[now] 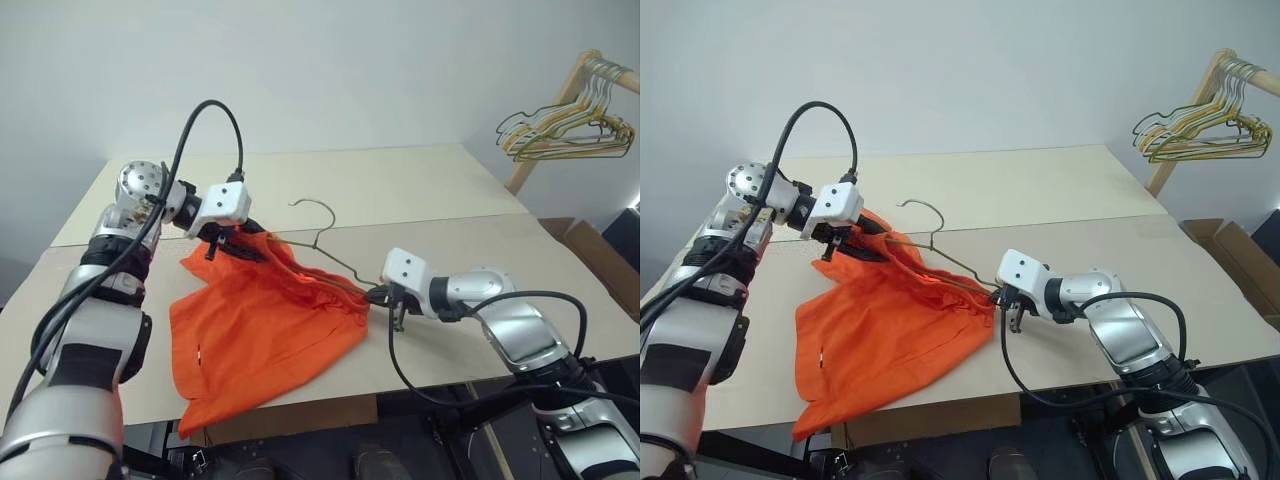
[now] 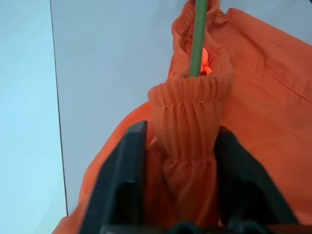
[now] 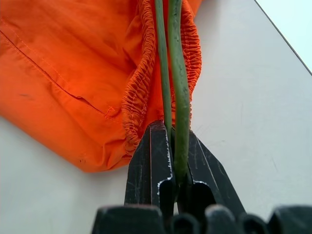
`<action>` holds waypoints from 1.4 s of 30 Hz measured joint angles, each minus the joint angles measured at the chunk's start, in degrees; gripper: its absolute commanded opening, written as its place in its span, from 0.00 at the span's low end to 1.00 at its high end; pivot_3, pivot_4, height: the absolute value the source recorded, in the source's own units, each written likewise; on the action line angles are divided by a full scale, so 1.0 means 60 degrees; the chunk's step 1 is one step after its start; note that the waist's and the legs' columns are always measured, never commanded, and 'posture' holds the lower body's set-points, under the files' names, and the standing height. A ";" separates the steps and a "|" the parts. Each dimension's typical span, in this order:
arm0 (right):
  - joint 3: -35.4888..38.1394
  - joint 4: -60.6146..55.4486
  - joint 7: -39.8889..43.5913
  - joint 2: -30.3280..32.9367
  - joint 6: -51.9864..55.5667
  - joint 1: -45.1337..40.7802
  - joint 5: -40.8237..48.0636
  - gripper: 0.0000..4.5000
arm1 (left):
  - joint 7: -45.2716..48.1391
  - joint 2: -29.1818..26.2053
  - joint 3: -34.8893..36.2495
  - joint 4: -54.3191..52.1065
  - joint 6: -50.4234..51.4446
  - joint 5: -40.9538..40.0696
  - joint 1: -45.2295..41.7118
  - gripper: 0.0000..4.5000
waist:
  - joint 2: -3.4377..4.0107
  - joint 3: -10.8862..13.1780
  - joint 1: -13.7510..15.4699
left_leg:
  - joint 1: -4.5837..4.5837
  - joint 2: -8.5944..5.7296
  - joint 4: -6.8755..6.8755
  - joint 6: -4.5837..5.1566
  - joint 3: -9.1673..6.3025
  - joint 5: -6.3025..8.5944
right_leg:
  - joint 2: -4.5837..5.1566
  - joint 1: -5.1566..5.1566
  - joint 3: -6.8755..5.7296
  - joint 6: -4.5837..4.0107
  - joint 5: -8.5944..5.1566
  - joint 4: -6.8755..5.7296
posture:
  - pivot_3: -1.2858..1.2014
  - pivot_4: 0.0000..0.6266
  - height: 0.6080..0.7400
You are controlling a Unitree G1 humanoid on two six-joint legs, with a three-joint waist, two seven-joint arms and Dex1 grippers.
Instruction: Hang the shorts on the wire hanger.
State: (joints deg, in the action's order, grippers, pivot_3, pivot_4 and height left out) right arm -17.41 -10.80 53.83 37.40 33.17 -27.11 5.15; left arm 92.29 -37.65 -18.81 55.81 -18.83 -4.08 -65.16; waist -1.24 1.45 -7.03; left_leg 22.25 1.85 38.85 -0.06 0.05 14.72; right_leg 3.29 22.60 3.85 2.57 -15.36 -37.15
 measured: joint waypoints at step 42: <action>0.2035 0.0352 -0.2046 -0.2915 0.1855 0.1964 0.2642 0.91 | 0.0001 -0.0706 0.0039 -0.0005 -0.0696 -0.0273 0.0051 0.00 | -0.0001 0.0000 -0.0008 | 0.0002 -0.0003 0.0015 0.0009 -0.0003 0.0005 | 0.0005 -0.0003 0.0001 0.0004 0.0000 -0.0012 | 0.46 0.00 1.00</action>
State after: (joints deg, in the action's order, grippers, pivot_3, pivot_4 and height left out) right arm -5.21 -8.69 41.55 19.91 44.30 -15.32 21.01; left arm 92.30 -41.89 -18.57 55.78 -23.00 -5.72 -64.86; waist -1.24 1.45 -7.07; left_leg 22.26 1.83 38.94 -0.01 0.03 14.75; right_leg 3.32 22.58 3.85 2.59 -15.36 -37.22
